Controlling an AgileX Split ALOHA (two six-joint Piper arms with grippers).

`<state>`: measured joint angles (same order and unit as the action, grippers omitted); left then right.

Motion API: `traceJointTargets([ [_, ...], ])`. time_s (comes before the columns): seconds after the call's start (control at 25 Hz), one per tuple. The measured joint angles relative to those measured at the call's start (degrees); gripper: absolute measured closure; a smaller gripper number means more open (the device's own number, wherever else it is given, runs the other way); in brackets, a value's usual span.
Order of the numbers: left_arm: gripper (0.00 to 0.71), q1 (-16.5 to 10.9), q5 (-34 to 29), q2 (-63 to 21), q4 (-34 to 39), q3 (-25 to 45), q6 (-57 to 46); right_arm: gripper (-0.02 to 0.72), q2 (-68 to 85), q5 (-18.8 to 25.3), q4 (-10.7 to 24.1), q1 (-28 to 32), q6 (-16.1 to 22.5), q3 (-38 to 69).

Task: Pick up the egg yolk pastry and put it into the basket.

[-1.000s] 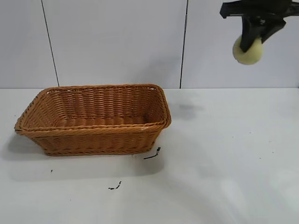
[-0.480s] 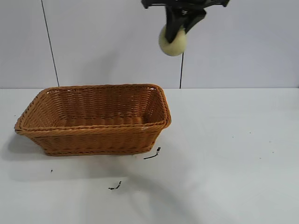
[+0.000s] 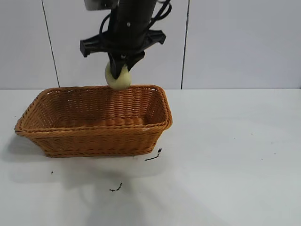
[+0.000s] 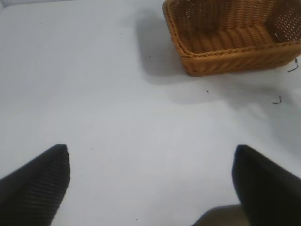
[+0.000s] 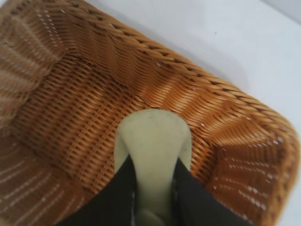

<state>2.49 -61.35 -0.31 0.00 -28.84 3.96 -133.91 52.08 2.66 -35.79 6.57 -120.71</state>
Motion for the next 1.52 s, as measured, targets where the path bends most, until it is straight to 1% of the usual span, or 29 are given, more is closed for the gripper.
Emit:
traceJointTargets([
  [0.16, 0.014, 0.00, 0.00, 0.00, 0.00, 0.00, 0.00, 0.602, -4.09, -1.92, -2.66, 0.00, -0.27, 0.00],
  [0.28, 0.014, 0.00, 0.00, 0.00, 0.00, 0.00, 0.00, 0.597, -5.67, -2.11, -2.17, 0.00, -0.75, 0.00],
  [0.36, 0.014, 0.00, 0.00, 0.00, 0.00, 0.00, 0.00, 0.555, -5.82, -2.11, -2.01, 0.00, -0.79, -0.15],
  [0.4, 0.014, 0.00, 0.00, 0.00, 0.00, 0.00, 0.00, 0.518, -5.82, -2.11, -1.95, 0.00, -0.79, -0.51],
  [0.44, 0.014, 0.00, 0.00, 0.00, 0.00, 0.00, 0.00, 0.451, -5.82, -2.00, -1.95, 0.00, -0.79, -1.00],
  [0.52, 0.014, 0.00, 0.00, 0.00, 0.00, 0.00, 0.00, 0.272, -5.82, -1.22, -1.95, 0.00, -1.05, -2.67],
  [0.56, 0.014, 0.00, 0.00, 0.00, 0.00, 0.00, 0.00, 0.169, -5.82, -0.27, -1.95, 0.00, -1.25, -3.78],
  [0.6, 0.014, 0.00, 0.00, 0.00, 0.00, 0.00, 0.00, 0.104, -5.82, 0.87, -1.89, 0.00, -1.46, -4.95],
  [0.64, 0.014, 0.00, 0.00, 0.00, 0.00, 0.00, 0.00, 0.066, -5.82, 1.85, -1.89, 0.00, -1.52, -6.64],
  [0.68, 0.014, 0.00, 0.00, 0.00, 0.00, 0.00, 0.00, 0.045, -5.82, 3.17, -1.89, 0.00, -1.59, -8.53],
  [0.76, 0.014, 0.00, 0.00, 0.00, 0.00, 0.00, 0.00, 0.022, -5.82, 5.82, -1.78, 0.00, -1.59, -12.39],
  [0.84, 0.014, 0.00, 0.00, 0.00, 0.00, 0.00, 0.00, 0.016, -5.82, 8.46, -1.66, 0.13, -1.64, -16.41],
  [1.0, 0.014, 0.00, 0.00, 0.00, 0.00, 0.00, 0.00, 0.010, -5.71, 10.90, -1.72, 2.67, -1.36, -21.35],
  [1.12, 0.014, 0.00, 0.00, 0.00, 0.00, 0.00, 0.00, 0.010, -5.67, 11.80, -1.66, 7.11, -1.37, -21.91],
  [1.44, 0.014, 0.00, 0.00, 0.00, 0.00, 0.00, 0.00, 0.010, -5.67, 14.52, -1.26, 23.53, -2.21, -21.91],
  [1.52, 0.014, 0.00, 0.00, 0.00, 0.00, 0.00, 0.00, 0.010, -5.67, 15.43, -1.31, 26.82, -2.75, -21.96],
])
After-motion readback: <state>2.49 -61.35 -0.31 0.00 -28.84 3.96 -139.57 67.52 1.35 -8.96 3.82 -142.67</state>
